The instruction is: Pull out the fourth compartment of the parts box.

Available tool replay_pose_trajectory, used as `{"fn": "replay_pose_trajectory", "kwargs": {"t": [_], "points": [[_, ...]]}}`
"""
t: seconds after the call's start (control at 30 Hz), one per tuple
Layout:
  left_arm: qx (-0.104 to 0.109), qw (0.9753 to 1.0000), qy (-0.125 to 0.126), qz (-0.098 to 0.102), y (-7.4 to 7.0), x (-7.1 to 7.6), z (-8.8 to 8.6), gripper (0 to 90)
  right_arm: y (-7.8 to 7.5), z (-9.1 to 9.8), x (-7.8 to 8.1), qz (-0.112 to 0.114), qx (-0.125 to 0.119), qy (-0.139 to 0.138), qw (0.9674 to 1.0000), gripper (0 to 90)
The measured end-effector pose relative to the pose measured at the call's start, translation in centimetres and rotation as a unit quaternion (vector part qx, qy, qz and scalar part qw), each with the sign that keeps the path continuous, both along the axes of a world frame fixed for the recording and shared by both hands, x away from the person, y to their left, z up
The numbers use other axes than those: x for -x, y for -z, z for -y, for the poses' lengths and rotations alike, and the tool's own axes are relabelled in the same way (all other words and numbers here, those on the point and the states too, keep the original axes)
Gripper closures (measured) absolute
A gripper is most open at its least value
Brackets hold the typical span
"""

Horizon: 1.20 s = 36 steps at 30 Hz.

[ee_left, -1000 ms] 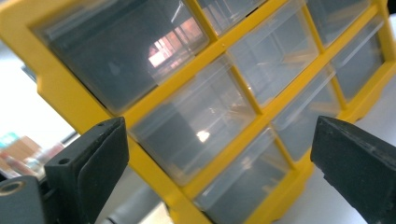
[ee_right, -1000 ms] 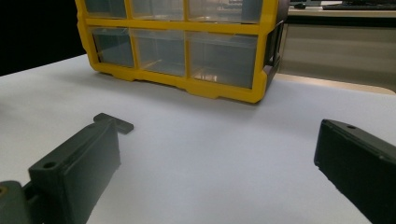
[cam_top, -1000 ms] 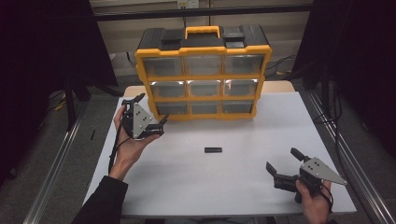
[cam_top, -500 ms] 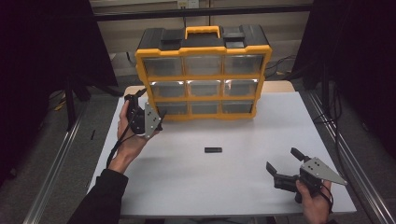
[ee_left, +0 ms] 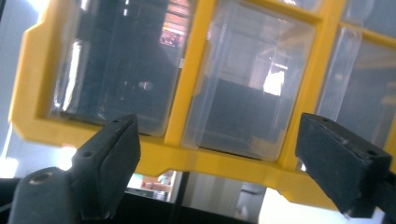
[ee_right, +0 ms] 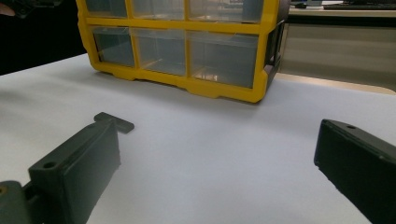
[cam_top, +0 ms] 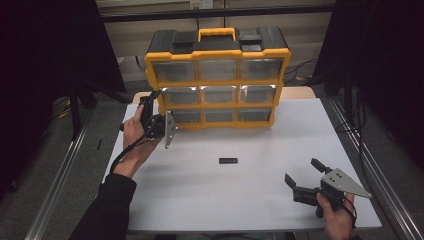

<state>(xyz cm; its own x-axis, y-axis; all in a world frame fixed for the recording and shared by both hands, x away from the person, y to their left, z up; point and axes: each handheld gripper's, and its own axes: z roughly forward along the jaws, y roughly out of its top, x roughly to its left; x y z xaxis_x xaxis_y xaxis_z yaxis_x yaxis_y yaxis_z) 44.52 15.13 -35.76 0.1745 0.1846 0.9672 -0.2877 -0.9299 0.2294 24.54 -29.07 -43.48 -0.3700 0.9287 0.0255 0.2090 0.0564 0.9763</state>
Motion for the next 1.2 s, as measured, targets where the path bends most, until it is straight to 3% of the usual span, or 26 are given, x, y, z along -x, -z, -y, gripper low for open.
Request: {"fn": "replay_pose_trajectory", "kwargs": {"t": [0.2,0.43,0.57,0.7,0.87,1.2], "points": [[-0.03,0.9994,-0.012,0.01,1.0,-0.7,0.7,17.8,0.0,0.0,0.0,-0.005,0.002,-0.003,1.0,0.0],[-0.028,0.9992,-0.015,0.021,1.1,-1.6,0.6,23.1,0.0,0.0,0.0,-0.004,0.002,-0.003,1.0,0.0],[-0.05,0.9983,-0.017,0.023,1.0,-1.8,0.7,26.5,0.0,0.0,0.0,-0.005,0.001,-0.004,1.0,0.0],[-0.041,0.9989,-0.011,0.019,1.0,-2.1,0.9,33.7,0.0,0.0,0.0,-0.005,0.001,-0.003,1.0,0.0],[-0.061,0.998,-0.005,0.018,1.1,-2.6,1.4,42.7,0.0,0.0,0.0,-0.004,0.0,-0.003,1.0,0.0],[-0.069,0.9973,-0.015,0.02,1.2,-3.2,1.4,45.2,0.0,0.0,0.0,-0.003,-0.001,-0.003,1.0,0.0]]}}
